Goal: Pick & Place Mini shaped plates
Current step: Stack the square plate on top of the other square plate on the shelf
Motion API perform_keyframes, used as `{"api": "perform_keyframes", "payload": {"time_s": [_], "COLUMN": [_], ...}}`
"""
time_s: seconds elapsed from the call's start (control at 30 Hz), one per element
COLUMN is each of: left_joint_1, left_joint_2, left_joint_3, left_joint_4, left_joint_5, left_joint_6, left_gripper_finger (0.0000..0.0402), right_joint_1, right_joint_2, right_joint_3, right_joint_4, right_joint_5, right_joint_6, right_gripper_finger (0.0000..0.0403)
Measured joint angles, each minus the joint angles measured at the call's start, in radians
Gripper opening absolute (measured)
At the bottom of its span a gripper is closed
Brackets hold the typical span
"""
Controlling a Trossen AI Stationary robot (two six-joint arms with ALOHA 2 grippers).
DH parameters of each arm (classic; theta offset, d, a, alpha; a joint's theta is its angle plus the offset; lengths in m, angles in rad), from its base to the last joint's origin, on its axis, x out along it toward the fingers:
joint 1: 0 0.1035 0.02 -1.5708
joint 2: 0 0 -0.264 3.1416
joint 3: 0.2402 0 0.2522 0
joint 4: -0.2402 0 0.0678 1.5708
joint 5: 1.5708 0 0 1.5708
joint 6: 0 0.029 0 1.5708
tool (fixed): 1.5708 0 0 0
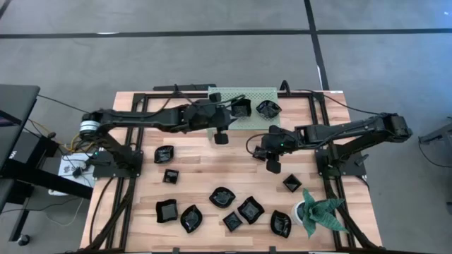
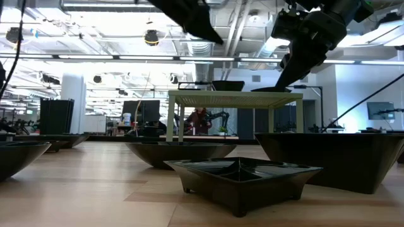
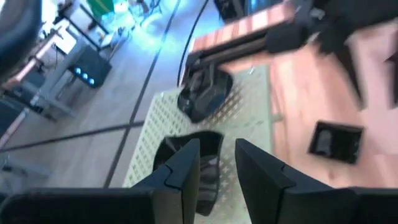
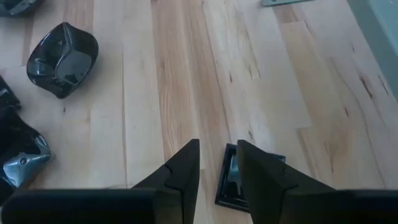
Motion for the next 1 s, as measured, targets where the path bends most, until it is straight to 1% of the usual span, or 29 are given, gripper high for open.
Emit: {"api": "perform_keyframes", "payload": {"time_s": [0.1, 0.2, 0.33, 0.5, 0.6, 0.77, 1.0], "left_joint_1": [-0.036, -0.064, -0.084, -0.088, -0.088, -0.088, -0.088], "left_joint_2": [-0.066, -0.137, -0.23, -0.335, -0.383, -0.436, -0.447], "left_joint_3": [-0.005, -0.039, -0.123, -0.241, -0.305, -0.38, -0.415], "left_joint_4": [-0.022, -0.029, -0.033, -0.031, -0.026, -0.018, 0.013], "left_joint_5": [-0.003, -0.002, -0.003, -0.003, -0.003, -0.002, -0.001], "left_joint_6": [-0.003, -0.031, -0.066, -0.083, -0.087, -0.087, -0.087], "left_gripper_finger": [0.0104, 0.0104, 0.0103, 0.0103, 0.0103, 0.0103, 0.0103], "right_joint_1": [0.011, 0.031, 0.055, 0.052, 0.051, 0.054, 0.05], "right_joint_2": [0.027, 0.075, 0.144, 0.213, 0.249, 0.308, 0.362], "right_joint_3": [0.0, 0.0, 0.0, 0.0, 0.0, 0.0, 0.0], "right_joint_4": [0.014, 0.048, 0.058, 0.054, 0.054, 0.056, 0.052], "right_joint_5": [0.001, -0.001, 0.0, 0.0, 0.025, 0.038, 0.027], "right_joint_6": [0.015, 0.048, 0.054, 0.1, 0.105, 0.107, 0.106], "right_gripper_finger": [0.0102, 0.0102, 0.0102, 0.0102, 0.0102, 0.0102, 0.0102]}}
